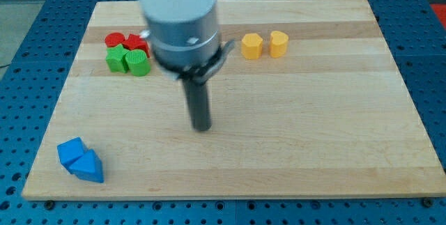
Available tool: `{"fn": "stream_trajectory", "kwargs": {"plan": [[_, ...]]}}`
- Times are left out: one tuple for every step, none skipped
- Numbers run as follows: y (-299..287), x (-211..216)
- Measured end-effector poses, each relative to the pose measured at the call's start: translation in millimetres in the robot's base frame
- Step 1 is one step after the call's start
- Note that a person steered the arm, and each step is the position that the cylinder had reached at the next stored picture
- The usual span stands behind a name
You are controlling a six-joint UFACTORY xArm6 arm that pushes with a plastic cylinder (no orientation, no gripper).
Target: Move red star towards top right
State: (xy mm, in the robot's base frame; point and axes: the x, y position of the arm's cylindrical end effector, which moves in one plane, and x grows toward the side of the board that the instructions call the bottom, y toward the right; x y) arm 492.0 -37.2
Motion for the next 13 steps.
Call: {"fn": "stream_trajectory", "kwargs": {"plan": [[10,-60],[-23,-65],[-33,-83],[-33,-143],[-33,-199],[-77,-247],[-175,-251],[-247,-217],[-268,-170],[-250,-142],[-190,-139],[-130,-141],[-89,-157]]}}
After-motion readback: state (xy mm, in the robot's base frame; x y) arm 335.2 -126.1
